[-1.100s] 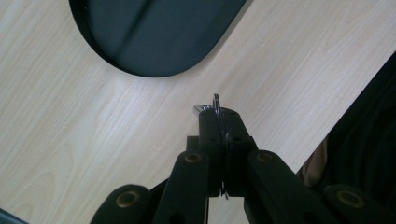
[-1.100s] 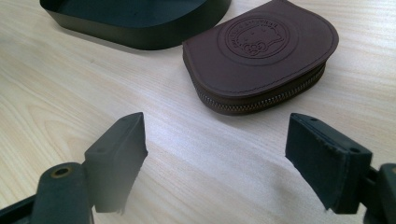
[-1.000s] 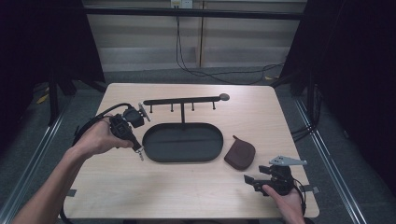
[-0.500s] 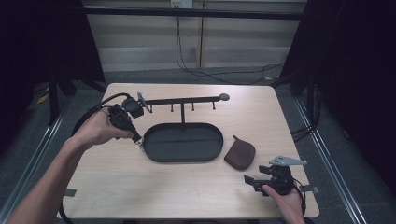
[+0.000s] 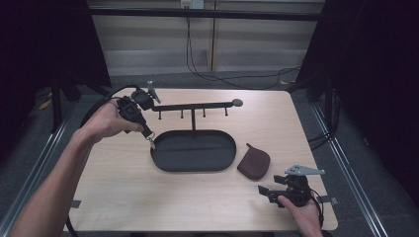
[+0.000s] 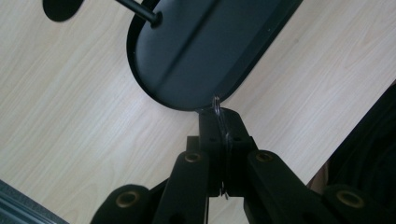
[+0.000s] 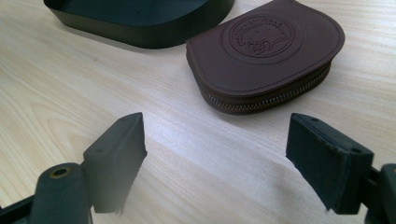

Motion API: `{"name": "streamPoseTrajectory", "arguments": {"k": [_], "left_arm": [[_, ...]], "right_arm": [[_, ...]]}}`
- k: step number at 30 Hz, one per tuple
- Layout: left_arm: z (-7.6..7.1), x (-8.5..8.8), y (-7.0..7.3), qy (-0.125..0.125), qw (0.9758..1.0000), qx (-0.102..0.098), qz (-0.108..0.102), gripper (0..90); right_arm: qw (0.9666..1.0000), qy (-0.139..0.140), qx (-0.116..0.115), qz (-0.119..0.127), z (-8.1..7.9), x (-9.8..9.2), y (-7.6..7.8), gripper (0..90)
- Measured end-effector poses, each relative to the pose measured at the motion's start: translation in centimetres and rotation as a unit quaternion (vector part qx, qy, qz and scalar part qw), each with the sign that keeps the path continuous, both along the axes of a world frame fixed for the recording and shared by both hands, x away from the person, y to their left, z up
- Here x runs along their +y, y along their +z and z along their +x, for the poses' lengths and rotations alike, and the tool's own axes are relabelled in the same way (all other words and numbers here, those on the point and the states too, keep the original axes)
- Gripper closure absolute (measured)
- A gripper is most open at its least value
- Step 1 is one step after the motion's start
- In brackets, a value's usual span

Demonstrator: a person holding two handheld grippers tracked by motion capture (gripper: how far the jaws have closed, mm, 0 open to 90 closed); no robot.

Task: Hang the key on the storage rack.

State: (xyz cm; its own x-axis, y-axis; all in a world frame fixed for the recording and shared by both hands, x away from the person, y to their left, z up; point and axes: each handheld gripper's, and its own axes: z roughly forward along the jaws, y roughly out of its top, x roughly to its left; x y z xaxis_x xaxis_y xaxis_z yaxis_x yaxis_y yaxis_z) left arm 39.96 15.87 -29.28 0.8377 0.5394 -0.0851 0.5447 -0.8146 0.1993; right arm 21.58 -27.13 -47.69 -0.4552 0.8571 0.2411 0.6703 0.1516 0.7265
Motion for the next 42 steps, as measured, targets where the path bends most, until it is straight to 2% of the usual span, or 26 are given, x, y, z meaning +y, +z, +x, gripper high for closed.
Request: {"name": "streamPoseTrajectory", "arguments": {"k": [4, 10, 13, 20, 24, 33, 38, 42], "left_arm": [[0.6, 0.1, 0.7, 0.003, 1.0000, -0.007, 0.000, 89.4], [1.4, -0.2, 1.2, 0.008, 0.9999, -0.005, -0.009, 89.3], [1.8, -0.5, 1.1, 0.011, 0.9998, -0.003, -0.015, 89.4], [2.6, -0.9, 0.9, 0.029, 0.9995, -0.003, -0.014, 89.4], [3.1, -0.9, 1.1, 0.033, 0.9992, 0.000, -0.024, 89.4], [3.9, -1.5, 0.8, 0.040, 0.9991, -0.001, -0.015, 89.3], [4.5, -1.4, 0.5, 0.057, 0.9982, -0.011, -0.017, 89.3], [4.5, -1.3, 0.3, 0.060, 0.9979, -0.013, -0.022, 89.2]], "right_arm": [[1.0000, 0.001, -0.001, -0.001, 0.0, 0.0, 0.0, 19.5], [1.0000, 0.002, 0.001, -0.001, 0.0, 0.0, 0.0, 19.5], [1.0000, 0.003, 0.001, -0.001, 0.0, 0.1, 0.0, 19.5], [1.0000, 0.003, 0.002, -0.002, 0.0, 0.0, -0.1, 19.5], [1.0000, 0.003, 0.002, -0.001, 0.0, 0.0, -0.1, 19.5], [1.0000, 0.005, 0.002, -0.001, 0.1, -0.1, 0.0, 19.4], [1.0000, 0.005, 0.003, -0.002, 0.1, 0.0, -0.1, 19.5], [1.0000, 0.005, 0.002, -0.002, 0.0, 0.0, -0.1, 19.5]]}}
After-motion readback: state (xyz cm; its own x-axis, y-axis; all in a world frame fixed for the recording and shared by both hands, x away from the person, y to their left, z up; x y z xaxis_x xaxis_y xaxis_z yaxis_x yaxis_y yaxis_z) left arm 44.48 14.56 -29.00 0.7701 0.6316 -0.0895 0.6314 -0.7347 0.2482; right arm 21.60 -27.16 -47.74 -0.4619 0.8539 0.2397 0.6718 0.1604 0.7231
